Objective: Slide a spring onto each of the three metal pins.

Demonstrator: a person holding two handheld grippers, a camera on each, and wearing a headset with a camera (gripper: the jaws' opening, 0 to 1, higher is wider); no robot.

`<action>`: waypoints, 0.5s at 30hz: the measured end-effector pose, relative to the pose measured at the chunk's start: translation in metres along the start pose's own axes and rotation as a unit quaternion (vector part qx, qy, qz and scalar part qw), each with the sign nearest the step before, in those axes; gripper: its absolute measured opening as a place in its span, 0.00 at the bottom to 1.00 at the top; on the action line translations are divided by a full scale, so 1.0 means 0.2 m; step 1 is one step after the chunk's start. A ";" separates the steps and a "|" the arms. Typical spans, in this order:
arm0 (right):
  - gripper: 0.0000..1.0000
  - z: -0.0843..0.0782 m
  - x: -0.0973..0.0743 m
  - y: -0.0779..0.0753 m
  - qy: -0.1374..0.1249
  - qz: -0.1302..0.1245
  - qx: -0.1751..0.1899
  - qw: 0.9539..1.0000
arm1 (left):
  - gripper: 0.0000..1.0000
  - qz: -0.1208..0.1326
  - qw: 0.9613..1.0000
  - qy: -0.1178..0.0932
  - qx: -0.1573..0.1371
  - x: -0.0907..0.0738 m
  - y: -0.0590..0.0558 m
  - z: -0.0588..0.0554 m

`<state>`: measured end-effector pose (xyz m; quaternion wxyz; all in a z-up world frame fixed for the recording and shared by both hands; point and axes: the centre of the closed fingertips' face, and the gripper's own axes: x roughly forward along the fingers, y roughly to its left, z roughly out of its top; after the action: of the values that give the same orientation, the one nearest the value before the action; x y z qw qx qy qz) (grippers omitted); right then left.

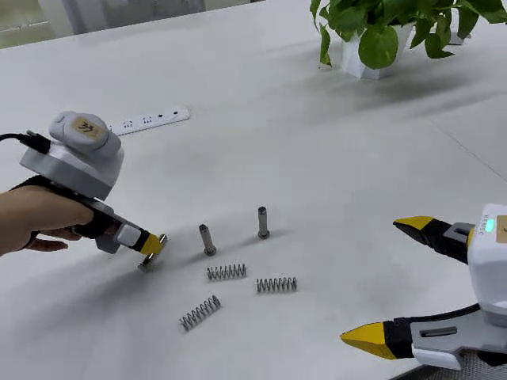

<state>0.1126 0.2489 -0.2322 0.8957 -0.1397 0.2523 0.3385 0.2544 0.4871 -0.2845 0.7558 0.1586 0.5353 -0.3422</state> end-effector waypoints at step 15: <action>0.95 0.00 0.01 0.01 0.004 0.002 -0.008 1.000 | 0.15 0.030 0.999 0.023 0.036 0.07 0.00 0.00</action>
<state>0.1118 0.2512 -0.2335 0.8927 -0.1478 0.2532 0.3423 0.2569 0.4819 -0.2968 0.7473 0.2093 0.5348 -0.3342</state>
